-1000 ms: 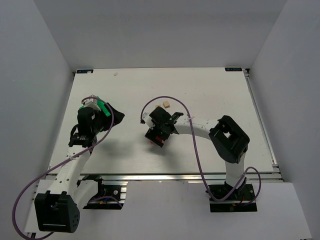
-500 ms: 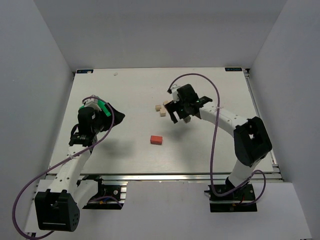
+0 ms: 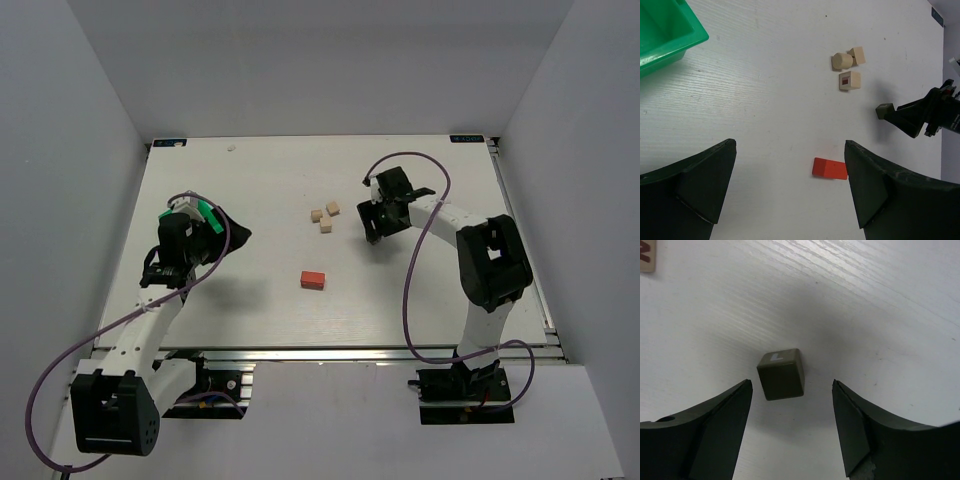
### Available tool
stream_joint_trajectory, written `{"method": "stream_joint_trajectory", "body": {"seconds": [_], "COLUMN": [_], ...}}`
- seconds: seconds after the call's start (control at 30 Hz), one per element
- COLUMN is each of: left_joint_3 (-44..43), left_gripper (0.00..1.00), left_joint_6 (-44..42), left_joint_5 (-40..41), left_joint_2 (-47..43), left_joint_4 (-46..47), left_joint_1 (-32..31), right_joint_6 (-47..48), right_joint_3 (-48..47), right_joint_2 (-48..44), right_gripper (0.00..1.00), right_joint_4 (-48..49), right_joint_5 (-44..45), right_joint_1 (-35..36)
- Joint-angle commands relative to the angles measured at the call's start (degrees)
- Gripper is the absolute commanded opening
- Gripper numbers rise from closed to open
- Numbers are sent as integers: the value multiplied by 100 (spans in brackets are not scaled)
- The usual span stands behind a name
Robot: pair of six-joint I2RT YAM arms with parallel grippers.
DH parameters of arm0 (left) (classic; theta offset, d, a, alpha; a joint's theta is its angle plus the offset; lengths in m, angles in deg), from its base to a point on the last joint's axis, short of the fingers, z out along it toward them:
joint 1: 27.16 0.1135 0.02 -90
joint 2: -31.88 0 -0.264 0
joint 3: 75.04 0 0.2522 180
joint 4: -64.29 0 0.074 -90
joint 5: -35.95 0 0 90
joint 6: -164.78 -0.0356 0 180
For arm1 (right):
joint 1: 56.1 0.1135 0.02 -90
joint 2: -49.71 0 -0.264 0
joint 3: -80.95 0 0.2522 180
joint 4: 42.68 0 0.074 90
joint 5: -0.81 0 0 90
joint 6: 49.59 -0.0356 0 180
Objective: Build the wood block tower
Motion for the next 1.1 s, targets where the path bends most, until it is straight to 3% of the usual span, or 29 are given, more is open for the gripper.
{"method": "stream_joint_trajectory", "body": {"seconds": [0.0, 0.23, 0.3, 0.37, 0.63, 0.83, 0.9, 1.07], "left_joint_3": [-88, -27, -70, -71, -9, 26, 43, 70], "left_gripper": [98, 98, 98, 98, 98, 98, 98, 98], "left_joint_6": [-80, -98, -89, -89, -133, -115, -106, -1], "left_joint_5": [-179, -663, -821, -1093, -1560, -1753, -2068, -2982], "left_joint_2": [-2, 112, 217, 270, 543, 516, 560, 849], "left_joint_4": [171, 425, 469, 592, 891, 1067, 1224, 1682], "left_joint_1": [-29, -20, -29, -20, -20, -20, -20, -29], "right_joint_6": [170, 425, 434, 452, 417, 487, 644, 1005], "right_joint_3": [-78, 11, 2, -16, 265, 379, 424, 424], "right_joint_2": [-32, -6, 3, 12, -32, -67, -67, -198], "right_gripper": [70, 63, 52, 48, 57, 44, 35, 28], "right_joint_4": [362, 556, 547, 468, 372, 652, 828, 837], "right_joint_5": [-505, -699, -630, -542, -330, -391, -453, -662], "right_joint_1": [-17, -25, -25, -34, -25, -8, -17, 10]}}
